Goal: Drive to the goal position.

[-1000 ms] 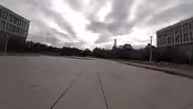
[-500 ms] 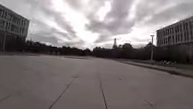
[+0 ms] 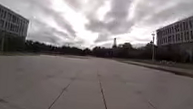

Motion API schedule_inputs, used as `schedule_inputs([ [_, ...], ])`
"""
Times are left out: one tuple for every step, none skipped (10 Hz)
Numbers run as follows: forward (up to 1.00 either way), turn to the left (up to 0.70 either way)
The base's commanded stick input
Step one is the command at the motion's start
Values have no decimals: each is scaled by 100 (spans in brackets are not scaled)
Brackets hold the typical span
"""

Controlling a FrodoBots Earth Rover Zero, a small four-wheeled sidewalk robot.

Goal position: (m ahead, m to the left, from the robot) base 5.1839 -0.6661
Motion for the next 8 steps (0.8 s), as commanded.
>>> schedule_inputs([
  [70,0],
  [70,0],
  [70,0],
  [70,0],
  [70,0],
  [70,0],
  [70,0],
  [70,0],
])
